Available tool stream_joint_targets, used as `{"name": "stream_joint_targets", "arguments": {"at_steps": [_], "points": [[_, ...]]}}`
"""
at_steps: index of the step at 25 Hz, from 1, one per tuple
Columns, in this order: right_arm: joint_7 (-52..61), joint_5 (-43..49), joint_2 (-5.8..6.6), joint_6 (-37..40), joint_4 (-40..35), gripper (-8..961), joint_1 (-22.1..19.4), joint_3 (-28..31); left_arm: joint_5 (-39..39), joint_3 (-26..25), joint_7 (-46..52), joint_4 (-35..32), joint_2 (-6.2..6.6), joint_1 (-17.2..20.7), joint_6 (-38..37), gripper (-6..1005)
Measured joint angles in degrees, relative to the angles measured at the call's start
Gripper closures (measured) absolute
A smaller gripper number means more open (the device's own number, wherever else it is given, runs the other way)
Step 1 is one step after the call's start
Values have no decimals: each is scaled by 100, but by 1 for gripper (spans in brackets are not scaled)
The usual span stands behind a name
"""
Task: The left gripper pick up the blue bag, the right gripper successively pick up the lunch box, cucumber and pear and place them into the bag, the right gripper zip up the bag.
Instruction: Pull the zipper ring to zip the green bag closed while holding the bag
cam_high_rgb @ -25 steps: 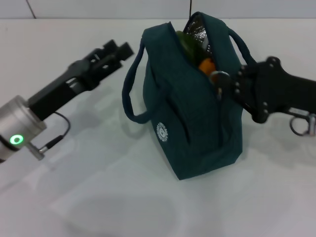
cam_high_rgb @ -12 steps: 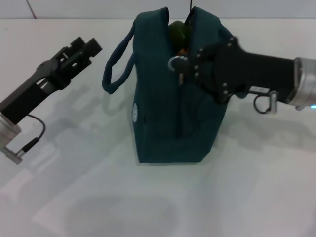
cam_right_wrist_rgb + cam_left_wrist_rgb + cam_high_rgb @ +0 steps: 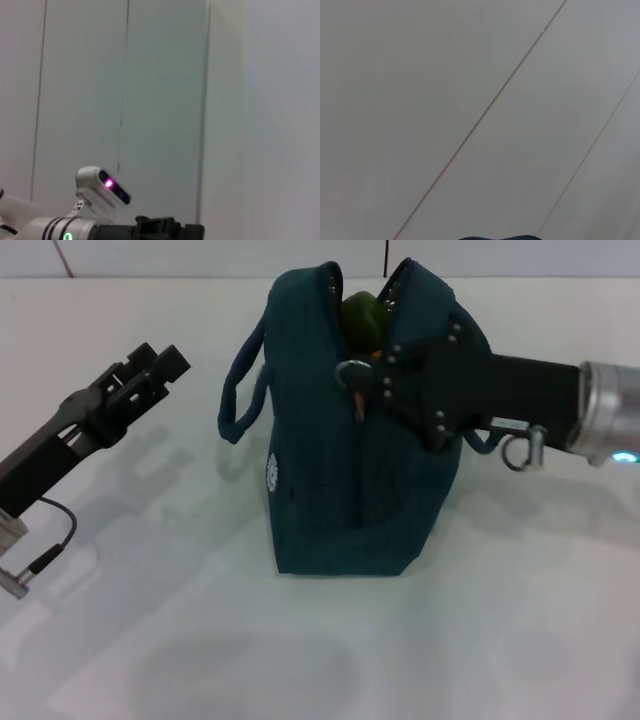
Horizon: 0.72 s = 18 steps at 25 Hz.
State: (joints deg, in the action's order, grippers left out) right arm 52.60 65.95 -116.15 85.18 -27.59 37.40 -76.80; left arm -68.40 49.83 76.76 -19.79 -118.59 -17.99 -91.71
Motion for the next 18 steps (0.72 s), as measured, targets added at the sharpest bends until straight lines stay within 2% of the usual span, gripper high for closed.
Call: {"name": "stream_joint_targets", "arguments": {"at_steps": [3, 8, 12, 18], "points": [[-4, -152, -4, -181, 12, 929, 209, -235, 6, 0, 13, -3, 3, -6, 0, 165], [-202, -909, -5, -616, 17, 928, 518, -1149, -11, -9, 198, -273, 4, 94, 0, 166], [-276, -1082, -4, -670, -10, 928, 541, -1329, -1, -7, 267, -303, 16, 156, 0, 167], [-285, -1118, 1, -688, -5, 927, 278, -1284, -290, 35, 349, -442, 13, 287, -9, 167]]}}
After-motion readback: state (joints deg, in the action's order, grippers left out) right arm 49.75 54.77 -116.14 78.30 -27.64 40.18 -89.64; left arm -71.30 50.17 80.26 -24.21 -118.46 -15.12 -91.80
